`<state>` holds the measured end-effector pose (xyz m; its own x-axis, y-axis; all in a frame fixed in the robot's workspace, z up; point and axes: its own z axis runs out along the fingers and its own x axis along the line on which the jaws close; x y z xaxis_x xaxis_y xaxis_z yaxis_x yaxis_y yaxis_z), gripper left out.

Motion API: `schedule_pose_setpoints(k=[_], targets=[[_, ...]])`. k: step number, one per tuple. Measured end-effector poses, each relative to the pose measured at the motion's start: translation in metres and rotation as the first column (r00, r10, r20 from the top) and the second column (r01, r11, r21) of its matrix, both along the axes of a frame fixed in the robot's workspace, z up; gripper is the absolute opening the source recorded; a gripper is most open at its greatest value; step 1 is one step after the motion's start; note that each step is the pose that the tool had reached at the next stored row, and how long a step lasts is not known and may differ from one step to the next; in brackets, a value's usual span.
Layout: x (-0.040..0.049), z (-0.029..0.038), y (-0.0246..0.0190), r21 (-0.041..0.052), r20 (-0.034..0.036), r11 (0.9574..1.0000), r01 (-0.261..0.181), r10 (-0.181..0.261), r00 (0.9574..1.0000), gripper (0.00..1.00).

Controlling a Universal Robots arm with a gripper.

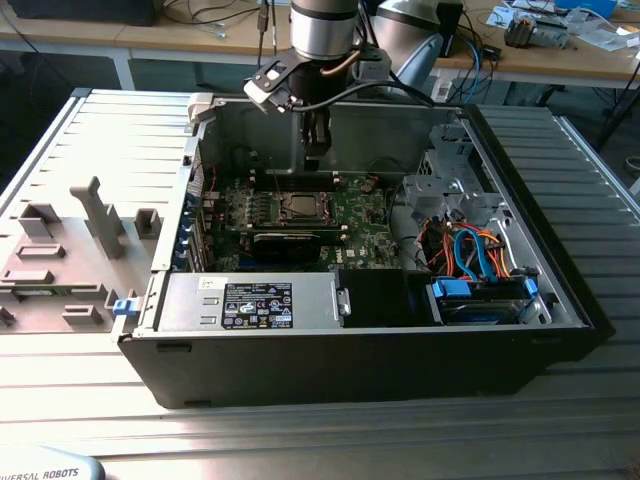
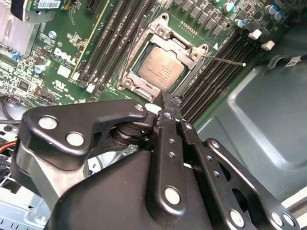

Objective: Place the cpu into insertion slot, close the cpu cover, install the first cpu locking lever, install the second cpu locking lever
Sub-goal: 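Close the cpu cover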

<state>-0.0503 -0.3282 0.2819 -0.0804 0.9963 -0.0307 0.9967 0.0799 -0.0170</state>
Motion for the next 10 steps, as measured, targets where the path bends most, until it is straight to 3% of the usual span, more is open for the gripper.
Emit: schedule_pose_setpoints(k=[4,10], targets=[[0.0000,0.0042,0.0000,-0.0094,0.0000,1.0000,0.000,0.000,1.0000,0.11],[0.0000,0.0048,0.0000,-0.0096,0.0001,1.0000,0.000,0.000,1.0000,0.11]])
